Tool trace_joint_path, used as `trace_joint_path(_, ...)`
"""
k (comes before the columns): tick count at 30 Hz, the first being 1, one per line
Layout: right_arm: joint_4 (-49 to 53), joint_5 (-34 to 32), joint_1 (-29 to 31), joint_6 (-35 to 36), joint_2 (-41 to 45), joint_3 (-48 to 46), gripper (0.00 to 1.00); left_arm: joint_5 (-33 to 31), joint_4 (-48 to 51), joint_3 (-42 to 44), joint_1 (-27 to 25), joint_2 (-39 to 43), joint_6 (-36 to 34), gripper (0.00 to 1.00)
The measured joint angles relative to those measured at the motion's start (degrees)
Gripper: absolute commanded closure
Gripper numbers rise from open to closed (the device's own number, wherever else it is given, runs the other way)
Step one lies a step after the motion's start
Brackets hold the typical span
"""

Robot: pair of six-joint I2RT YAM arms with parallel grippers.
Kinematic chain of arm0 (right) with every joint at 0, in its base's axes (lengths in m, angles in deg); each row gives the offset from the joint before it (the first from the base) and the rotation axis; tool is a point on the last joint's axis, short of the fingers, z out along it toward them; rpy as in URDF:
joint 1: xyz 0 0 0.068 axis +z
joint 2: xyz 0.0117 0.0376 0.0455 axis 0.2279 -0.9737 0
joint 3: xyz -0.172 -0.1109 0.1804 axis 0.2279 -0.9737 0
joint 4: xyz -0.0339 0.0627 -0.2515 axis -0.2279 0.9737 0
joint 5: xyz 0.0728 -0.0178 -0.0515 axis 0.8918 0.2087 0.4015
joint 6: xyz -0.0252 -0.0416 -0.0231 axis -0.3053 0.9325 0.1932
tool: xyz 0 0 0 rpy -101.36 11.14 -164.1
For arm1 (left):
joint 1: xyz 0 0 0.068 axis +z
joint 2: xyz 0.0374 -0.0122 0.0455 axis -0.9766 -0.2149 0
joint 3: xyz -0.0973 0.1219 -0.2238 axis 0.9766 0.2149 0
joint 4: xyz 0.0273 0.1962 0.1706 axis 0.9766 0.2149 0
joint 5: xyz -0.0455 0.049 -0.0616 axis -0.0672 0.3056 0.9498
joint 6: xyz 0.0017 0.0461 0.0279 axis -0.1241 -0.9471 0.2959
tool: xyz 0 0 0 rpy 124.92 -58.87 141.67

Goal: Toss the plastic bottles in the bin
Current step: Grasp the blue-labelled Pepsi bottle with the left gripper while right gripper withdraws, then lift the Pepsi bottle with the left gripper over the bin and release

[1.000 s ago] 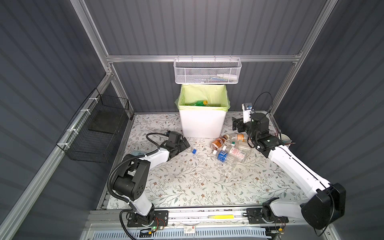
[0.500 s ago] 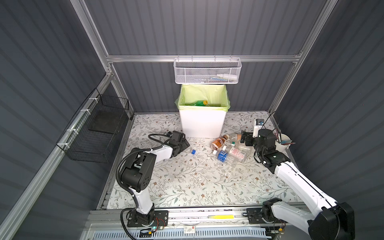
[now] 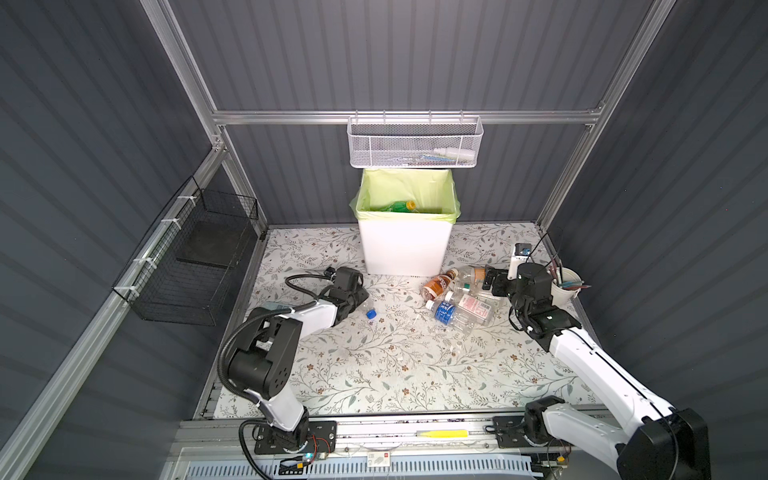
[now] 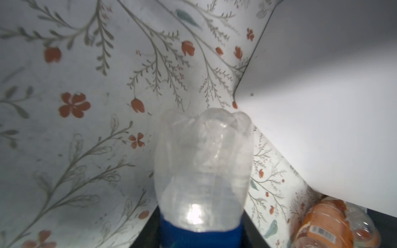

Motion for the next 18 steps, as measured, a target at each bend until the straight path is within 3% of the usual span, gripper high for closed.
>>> trace_joint_path(4,-0.17,0.26,0.0,0.02,0.28,0.0,0.01,-4.07,2.25,-2.36,0.04,11.8,-4.79,0.56)
trace_joint_path(10,-0.2,0.59,-0.15,0.31,1.05,0.0,0.01,-9.66,2.82,-20.94,0.04,23.47,-20.2,0.49)
trace_joint_path(13,-0.2,0.59,-0.15,0.46,2.29,0.0,0.01,-8.98,-0.37,-32.37,0.04,24.09,-27.52,0.48)
trace_joint_path(18,-0.24,0.59,-0.17,0.55,4.48,0.0,0.01,-2.93,-6.19,-48.15,0.11,16.06,-33.27,0.42)
